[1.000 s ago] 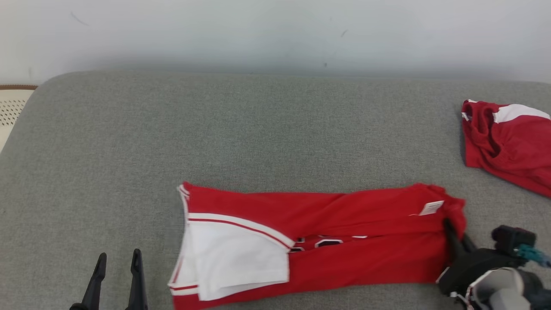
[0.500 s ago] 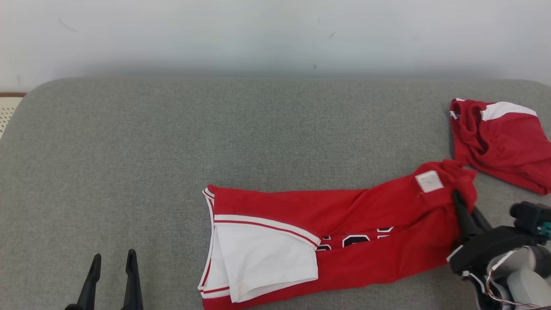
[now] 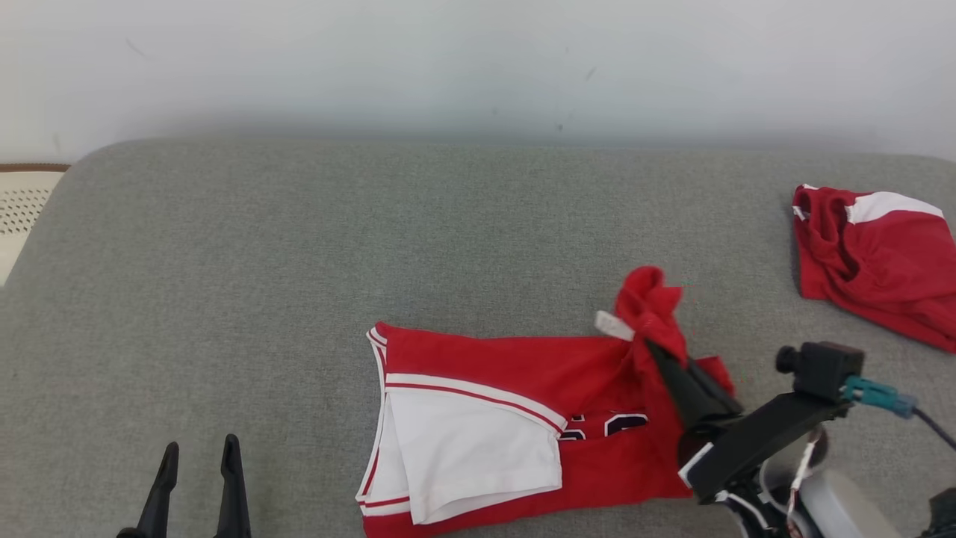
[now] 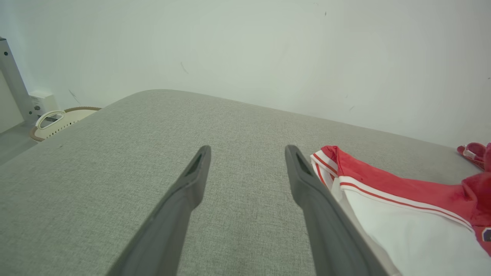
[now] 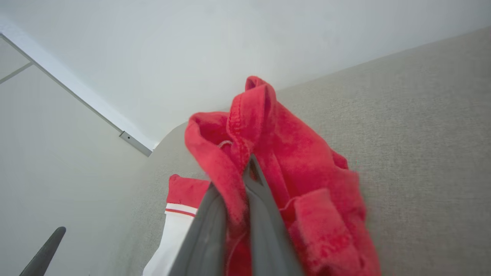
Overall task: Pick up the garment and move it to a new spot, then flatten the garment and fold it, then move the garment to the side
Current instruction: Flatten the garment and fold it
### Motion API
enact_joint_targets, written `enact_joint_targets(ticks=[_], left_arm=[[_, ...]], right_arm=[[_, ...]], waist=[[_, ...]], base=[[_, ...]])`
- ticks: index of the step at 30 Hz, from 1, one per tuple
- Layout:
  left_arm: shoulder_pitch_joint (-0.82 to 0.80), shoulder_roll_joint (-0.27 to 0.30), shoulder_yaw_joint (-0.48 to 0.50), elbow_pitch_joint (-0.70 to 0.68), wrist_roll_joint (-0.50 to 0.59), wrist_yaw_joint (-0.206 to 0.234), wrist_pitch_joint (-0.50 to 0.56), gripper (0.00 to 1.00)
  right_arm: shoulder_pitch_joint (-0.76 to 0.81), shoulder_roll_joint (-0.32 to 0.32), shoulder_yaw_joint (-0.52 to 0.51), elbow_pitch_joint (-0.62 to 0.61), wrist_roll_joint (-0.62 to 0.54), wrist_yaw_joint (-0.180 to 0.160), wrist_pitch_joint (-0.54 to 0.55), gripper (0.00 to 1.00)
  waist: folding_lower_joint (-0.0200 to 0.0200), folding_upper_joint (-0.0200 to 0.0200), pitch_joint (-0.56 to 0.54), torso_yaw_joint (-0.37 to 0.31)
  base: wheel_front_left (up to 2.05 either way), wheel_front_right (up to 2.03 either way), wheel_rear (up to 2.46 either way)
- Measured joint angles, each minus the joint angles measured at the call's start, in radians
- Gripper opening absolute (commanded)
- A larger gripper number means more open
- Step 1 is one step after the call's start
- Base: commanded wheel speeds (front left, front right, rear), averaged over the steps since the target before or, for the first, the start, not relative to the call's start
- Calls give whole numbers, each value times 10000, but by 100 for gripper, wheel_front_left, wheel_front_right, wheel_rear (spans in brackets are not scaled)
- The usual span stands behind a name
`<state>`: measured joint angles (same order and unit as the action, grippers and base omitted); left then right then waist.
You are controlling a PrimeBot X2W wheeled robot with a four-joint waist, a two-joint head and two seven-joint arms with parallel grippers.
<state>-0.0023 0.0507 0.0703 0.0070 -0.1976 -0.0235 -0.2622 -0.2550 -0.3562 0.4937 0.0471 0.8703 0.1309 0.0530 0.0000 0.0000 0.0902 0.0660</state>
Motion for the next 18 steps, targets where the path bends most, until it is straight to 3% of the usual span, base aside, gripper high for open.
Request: enact_joint_targets(ticks=[7, 18], left_arm=[[4, 0, -125, 94, -12, 27, 0, 100], [-79, 0, -539, 301, -56, 86, 0, 100]], right_arm=[[-299, 539, 1012, -119, 587, -2, -123, 0], [-1120, 1492, 2280, 955, 704, -2, -585, 0]], waist=[[0, 0, -104, 244], [0, 1, -165, 663]], base=[[0, 0, 0], [0, 0, 0]])
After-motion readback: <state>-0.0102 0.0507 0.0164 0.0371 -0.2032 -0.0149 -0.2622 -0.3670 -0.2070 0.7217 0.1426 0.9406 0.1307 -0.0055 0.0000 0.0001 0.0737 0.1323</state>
